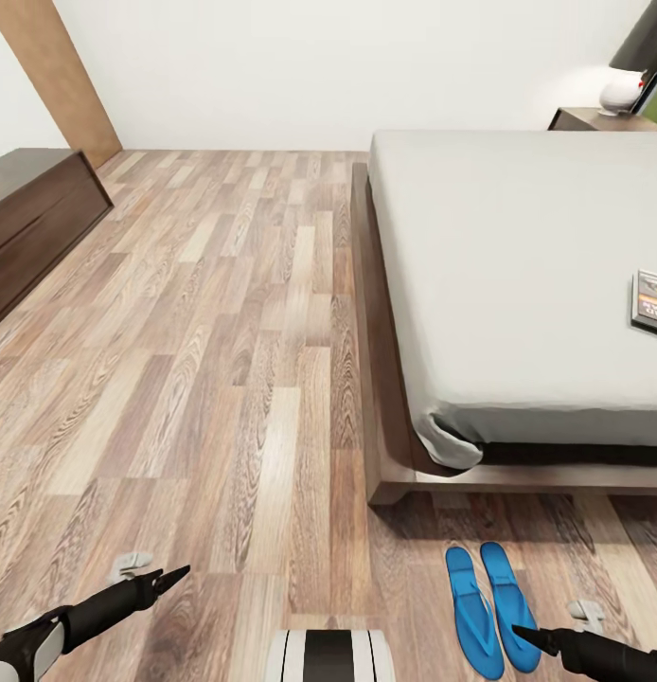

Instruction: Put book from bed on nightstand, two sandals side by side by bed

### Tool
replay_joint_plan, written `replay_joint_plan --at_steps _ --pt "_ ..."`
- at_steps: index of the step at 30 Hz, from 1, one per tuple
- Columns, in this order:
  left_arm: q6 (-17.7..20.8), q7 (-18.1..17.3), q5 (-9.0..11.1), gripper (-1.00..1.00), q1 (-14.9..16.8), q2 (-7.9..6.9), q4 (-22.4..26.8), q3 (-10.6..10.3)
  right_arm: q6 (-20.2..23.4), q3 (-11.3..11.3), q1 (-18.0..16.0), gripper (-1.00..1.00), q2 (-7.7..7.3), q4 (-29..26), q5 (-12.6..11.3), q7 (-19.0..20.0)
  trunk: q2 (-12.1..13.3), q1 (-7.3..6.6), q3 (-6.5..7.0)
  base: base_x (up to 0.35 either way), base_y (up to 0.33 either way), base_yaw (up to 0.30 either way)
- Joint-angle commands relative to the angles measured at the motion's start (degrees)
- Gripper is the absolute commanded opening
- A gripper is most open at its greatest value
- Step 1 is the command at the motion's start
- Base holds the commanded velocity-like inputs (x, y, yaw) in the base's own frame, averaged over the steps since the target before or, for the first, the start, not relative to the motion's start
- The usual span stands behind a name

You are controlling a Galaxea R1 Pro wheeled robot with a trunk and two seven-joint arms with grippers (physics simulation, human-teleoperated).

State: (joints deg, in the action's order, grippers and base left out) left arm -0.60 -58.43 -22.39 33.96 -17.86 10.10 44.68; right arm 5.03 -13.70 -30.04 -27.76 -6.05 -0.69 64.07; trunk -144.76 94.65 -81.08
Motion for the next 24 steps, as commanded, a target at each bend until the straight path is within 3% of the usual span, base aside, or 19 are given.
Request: replay_joint_plan --at_steps 1,8,24 --pt "-0.1 -0.2 -0.5 1.00 -0.1 0.10 0.0 0.5 0.4 -0.2 0.0 1.00 -0.01 0.1 -0.1 0.2 0.0 -0.01 -0.04 0.000 0.000 0.000" --pt "-0.2 -0.2 -0.5 1.00 -0.5 0.27 0.0 0.5 0.3 -0.2 0.0 1.00 -0.01 0.2 -0.2 0.2 0.0 -0.01 -0.04 0.000 0.000 0.000" --pt "-0.2 -0.3 -0.5 1.00 -0.5 0.28 0.1 0.5 0.3 -0.2 0.0 1.00 -0.01 0.2 -0.2 -0.1 0.2 -0.42 3.51 0.000 0.000 0.000"
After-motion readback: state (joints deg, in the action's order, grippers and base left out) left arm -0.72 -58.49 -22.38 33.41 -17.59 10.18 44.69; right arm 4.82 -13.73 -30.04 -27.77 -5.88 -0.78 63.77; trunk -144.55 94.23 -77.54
